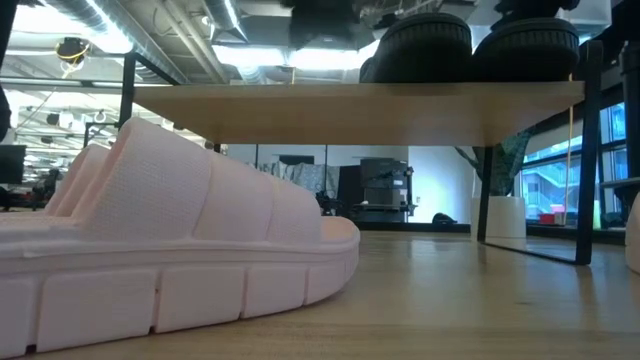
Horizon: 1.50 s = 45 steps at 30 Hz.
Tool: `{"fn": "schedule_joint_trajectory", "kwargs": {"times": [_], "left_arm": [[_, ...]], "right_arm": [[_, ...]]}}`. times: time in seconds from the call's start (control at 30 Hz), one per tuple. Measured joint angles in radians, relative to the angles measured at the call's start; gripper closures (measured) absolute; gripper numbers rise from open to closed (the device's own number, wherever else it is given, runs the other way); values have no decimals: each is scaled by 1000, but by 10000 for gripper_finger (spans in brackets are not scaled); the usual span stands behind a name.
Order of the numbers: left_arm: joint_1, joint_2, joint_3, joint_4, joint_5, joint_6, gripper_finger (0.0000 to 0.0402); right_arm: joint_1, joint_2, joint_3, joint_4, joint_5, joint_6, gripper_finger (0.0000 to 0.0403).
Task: Pick and place slides into the shelf
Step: Put the black slides on the shelf
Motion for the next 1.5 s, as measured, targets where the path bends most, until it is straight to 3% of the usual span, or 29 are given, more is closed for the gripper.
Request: {"fn": "schedule_joint_trajectory", "kwargs": {"times": [0.5, 0.67, 1.5], "left_arm": [[-94, 39, 3, 192, -20, 6, 282], [-99, 83, 1, 183, -128, -14, 282], [-101, 158, 1, 248, -198, -69, 282]], "right_arm": [[0, 64, 0, 16, 0, 4, 243], [0, 64, 0, 22, 0, 13, 244], [0, 63, 0, 22, 1, 24, 243]]}}
